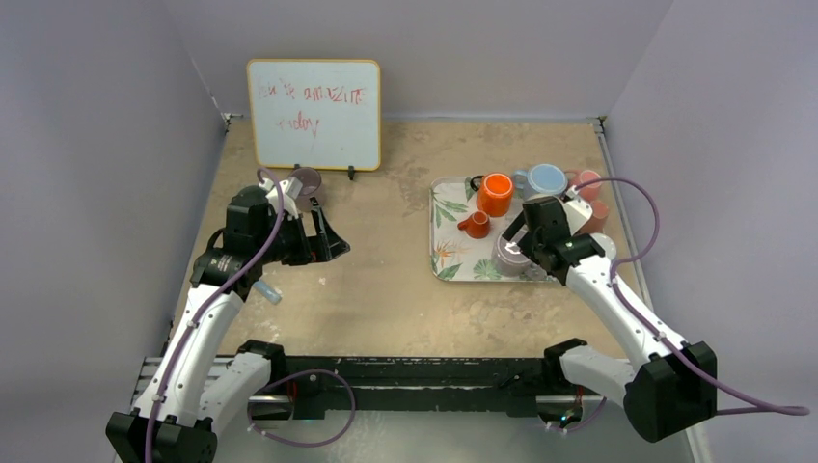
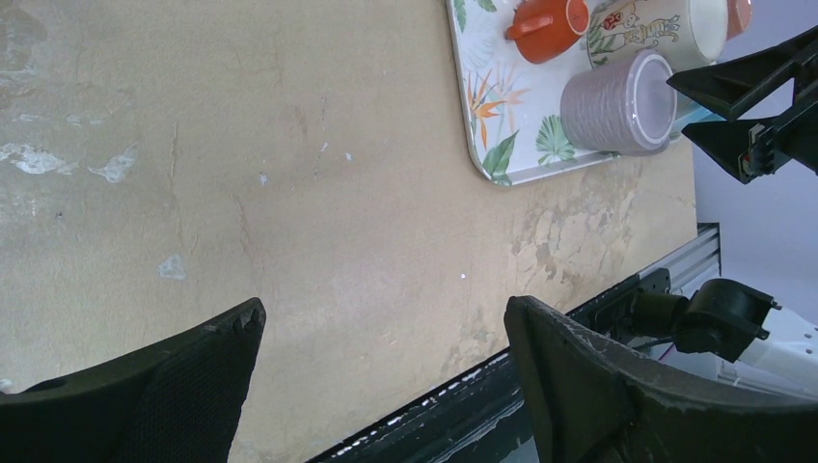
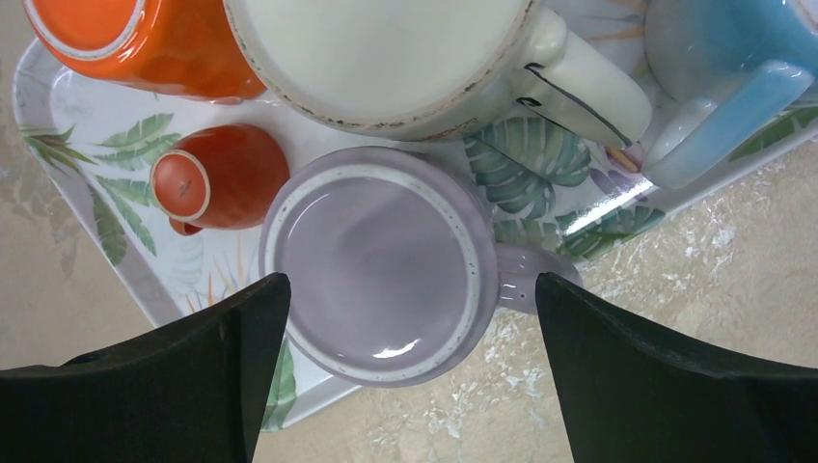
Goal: Turn the mug right side up
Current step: Turn over the cup on the tray.
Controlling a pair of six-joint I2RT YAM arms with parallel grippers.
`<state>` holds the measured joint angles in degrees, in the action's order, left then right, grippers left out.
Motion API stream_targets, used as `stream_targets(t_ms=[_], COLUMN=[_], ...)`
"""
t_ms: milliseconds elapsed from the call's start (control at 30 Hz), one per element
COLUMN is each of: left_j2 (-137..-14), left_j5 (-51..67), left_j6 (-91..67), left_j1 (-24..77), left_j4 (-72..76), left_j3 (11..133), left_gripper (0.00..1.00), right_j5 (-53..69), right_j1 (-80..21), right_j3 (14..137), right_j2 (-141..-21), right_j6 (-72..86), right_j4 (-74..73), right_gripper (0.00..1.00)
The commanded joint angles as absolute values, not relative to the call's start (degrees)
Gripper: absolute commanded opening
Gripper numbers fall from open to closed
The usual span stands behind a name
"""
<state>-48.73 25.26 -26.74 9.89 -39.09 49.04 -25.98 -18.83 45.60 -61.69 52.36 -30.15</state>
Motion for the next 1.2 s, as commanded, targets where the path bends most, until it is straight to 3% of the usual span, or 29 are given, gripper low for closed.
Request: stream_targets(t_ms=[0, 1167], left_j2=[-48.1, -48.6], left_j5=[24.8, 24.0], left_j6=[-25.5, -25.6], left_j1=[9.9, 9.9], left_j4=[-38.9, -39.1], left_j3=[49.2, 49.2], left_gripper=[0.93, 0.93], right_j5=[-24.9, -1.0], right_j1=[-17.4, -15.0], right_j3=[44.7, 42.7], right_j2=[-60.8, -62.3], right_j6=[50.3, 37.4], right_j4=[-28.0, -21.8], right_gripper=[0.99, 0.95])
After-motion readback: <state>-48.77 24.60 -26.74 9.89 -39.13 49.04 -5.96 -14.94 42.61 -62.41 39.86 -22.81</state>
